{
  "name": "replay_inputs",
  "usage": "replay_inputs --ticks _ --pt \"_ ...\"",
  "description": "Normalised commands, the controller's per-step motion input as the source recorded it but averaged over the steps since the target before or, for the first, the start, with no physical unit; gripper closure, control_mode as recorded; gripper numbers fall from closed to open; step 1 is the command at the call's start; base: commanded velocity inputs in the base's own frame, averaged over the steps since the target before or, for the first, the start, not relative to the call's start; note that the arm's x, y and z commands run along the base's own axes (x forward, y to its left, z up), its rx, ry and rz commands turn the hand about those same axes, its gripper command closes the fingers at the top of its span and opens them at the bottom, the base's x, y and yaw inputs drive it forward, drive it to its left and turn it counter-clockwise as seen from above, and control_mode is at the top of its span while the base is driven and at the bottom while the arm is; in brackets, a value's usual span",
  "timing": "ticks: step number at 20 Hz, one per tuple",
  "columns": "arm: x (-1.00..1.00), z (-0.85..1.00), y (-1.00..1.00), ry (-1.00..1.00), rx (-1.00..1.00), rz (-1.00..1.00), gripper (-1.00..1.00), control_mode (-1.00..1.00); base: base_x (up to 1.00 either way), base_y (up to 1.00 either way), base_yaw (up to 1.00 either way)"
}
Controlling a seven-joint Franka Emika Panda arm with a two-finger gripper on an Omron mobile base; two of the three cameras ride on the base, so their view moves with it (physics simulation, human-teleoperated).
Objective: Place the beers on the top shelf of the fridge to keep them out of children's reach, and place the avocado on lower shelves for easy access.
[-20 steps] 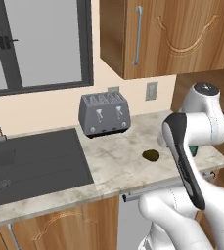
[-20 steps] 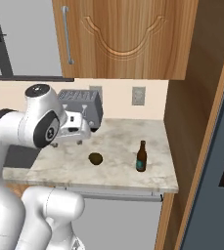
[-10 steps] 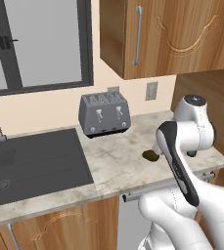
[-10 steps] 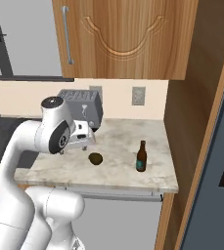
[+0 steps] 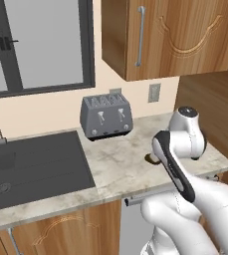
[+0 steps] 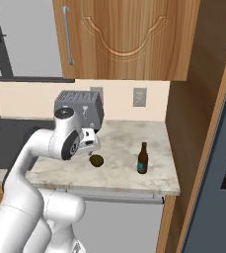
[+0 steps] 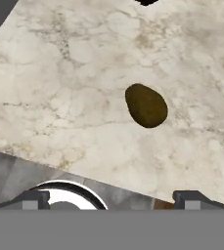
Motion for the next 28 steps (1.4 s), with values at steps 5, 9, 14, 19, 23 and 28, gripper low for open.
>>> replay_inputs --ticks 5,9,14,19,23,28 --pt "0.46 -0.24 -0.14 0.14 0.00 0.00 -1.00 -1.00 0.00 0.00 0.00" --pt "0.41 -0.21 -0.16 0.13 0.00 0.01 -1.00 -1.00 0.00 0.00 0.00" --pt "0.35 -0.16 -0.08 0.10 0.00 0.02 -1.00 -1.00 0.00 0.00 0.00" --pt "0.20 -0.19 -0.01 0.03 0.00 0.04 -1.00 -1.00 0.00 0.00 0.00" --pt "0.08 -0.30 0.00 0.00 0.00 0.03 -1.00 -1.00 0.00 0.00 0.00" --pt "0.06 -0.37 -0.01 0.00 0.00 0.03 -1.00 -1.00 0.00 0.00 0.00"
